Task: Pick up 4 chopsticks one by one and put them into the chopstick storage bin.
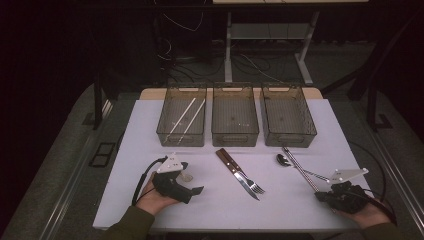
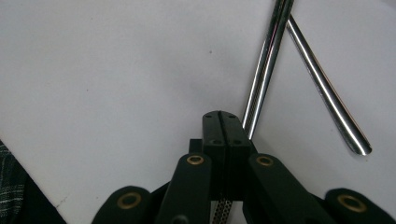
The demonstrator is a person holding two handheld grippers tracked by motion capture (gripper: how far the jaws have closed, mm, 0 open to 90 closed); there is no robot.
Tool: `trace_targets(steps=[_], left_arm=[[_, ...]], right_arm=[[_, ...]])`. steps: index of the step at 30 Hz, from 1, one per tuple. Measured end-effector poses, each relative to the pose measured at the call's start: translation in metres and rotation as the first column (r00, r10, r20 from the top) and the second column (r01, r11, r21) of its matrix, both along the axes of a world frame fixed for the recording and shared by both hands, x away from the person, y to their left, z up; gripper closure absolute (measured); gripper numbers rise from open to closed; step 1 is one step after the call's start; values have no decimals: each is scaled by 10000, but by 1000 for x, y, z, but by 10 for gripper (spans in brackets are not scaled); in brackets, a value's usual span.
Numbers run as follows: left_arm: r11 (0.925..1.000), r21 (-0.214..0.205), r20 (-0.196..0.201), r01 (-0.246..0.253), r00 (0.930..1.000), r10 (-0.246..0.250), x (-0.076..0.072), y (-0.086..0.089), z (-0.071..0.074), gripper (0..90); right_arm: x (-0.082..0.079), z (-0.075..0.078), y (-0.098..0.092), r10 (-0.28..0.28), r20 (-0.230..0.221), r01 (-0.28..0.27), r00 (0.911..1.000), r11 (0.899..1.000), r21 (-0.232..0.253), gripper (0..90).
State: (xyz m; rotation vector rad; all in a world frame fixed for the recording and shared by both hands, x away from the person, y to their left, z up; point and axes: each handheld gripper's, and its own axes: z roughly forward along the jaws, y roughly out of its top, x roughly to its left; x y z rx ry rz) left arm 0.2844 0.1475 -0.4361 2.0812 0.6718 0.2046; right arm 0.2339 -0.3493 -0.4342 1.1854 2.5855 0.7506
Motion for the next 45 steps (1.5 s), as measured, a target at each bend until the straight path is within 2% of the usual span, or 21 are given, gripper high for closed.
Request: trace_targets(steps=[5, 10, 14, 18, 25, 31, 45], left_arm=[[10000, 7, 14, 38, 10000, -38, 0, 0, 0, 0], [9999, -89, 32, 53, 10000, -53, 0, 1, 1, 0], [9999, -144, 36, 33, 10000, -33, 0, 2, 1, 0], [9997, -239, 23, -14, 10000, 14, 0, 1, 1, 0], [9997, -231, 18, 9, 10000, -8, 0, 1, 1, 0], [9997, -235, 11, 36, 10000, -36, 0, 1, 1, 0], [9997, -219, 10, 58, 10000, -58, -1, 0, 1, 0]], right_arm=[[0, 1, 1, 73, -16, -72, 10000, 9998, 195, 898], [0, 7, -1, -25, 108, 18, 9999, 9979, 643, 873], [6, 12, -2, -350, 349, 318, 9988, 9955, 889, 832], [18, 16, -2, -653, 590, 587, 9961, 9924, 1084, 797], [48, 18, 5, -1176, 524, 1098, 9917, 9849, 1335, 794], [66, 10, 13, -1207, 344, 1170, 9921, 9886, 945, 796], [65, 2, 12, -1199, 76, 1192, 9928, 9910, 602, 823]])
